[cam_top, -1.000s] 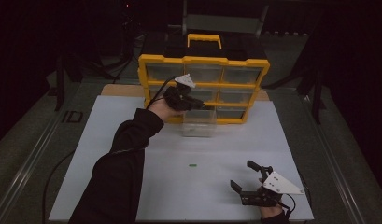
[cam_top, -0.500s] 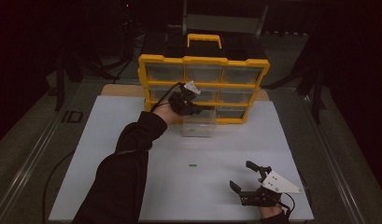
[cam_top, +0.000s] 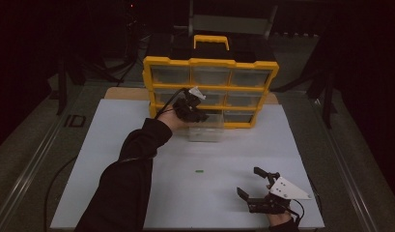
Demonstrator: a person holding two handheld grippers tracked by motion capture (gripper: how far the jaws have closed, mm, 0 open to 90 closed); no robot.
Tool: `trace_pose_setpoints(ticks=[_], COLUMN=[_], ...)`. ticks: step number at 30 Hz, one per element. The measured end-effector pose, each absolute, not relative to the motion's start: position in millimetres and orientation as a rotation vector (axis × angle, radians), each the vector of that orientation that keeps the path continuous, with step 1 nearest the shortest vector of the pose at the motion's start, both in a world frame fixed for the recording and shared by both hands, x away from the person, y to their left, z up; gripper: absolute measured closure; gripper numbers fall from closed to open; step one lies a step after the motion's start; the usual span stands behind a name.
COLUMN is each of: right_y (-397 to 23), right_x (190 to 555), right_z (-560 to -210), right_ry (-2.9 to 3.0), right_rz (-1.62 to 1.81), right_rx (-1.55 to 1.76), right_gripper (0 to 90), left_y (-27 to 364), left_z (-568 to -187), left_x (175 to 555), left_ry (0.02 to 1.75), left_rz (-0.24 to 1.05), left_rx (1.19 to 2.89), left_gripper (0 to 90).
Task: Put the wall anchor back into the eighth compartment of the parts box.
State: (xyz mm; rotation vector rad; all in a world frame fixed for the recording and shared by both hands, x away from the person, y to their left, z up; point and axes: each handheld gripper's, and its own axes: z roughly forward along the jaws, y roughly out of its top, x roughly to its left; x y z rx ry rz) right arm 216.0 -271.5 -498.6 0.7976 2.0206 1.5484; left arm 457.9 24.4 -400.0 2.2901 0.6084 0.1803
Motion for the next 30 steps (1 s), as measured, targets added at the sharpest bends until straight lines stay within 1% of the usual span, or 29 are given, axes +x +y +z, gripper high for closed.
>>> trace_pose_setpoints(ticks=[3, 4, 5, 6, 7, 9, 10, 11, 13, 16, 19, 25, 30], right_y=[-271, -271, -271, -271, -271, -271, -271, -271, -271, -270, -270, -270, -270], right_x=[216, 216, 216, 216, 217, 217, 217, 217, 217, 217, 217, 216, 216], right_z=[-499, -499, -499, -499, -499, -500, -500, -500, -500, -500, -500, -499, -499], right_ry=[2.023, 2.023, 2.024, 2.024, 2.025, 2.028, 2.03, 2.031, 2.03, 2.032, 2.031, 2.028, 2.026], right_rz=[1.545, 1.544, 1.545, 1.545, 1.539, 1.537, 1.537, 1.534, 1.536, 1.538, 1.538, 1.533, 1.535], right_rx=[0.804, 0.806, 0.81, 0.81, 0.806, 0.805, 0.804, 0.804, 0.805, 0.806, 0.805, 0.808, 0.809], right_gripper=[8.2, 8.2, 8.2, 8.2, 8.2, 8.2, 8.2, 8.2, 8.2, 8.2, 8.2, 8.2, 8.2], left_y=[26, 27, 27, 27, 29, 31, 33, 34, 38, 46, 51, 56, 56], left_z=[-398, -398, -398, -398, -398, -397, -396, -396, -393, -389, -390, -391, -393], left_x=[454, 451, 450, 450, 448, 445, 444, 443, 440, 435, 430, 420, 411], left_ry=[0.613, 0.625, 0.624, 0.624, 0.649, 0.66, 0.667, 0.671, 0.673, 0.686, 0.678, 0.636, 0.611], left_rz=[0.174, 0.162, 0.17, 0.17, 0.172, 0.179, 0.185, 0.174, 0.182, 0.205, 0.194, 0.143, 0.092], left_rx=[2.295, 2.289, 2.287, 2.287, 2.28, 2.273, 2.265, 2.252, 2.229, 2.186, 2.194, 2.195, 2.205], left_gripper=[57.5, 55.4, 47.0, 43.8, 37.9, 29.7, 27.1, 21.9, 15.7, 12.9, 6.2, 3.0, 2.4])
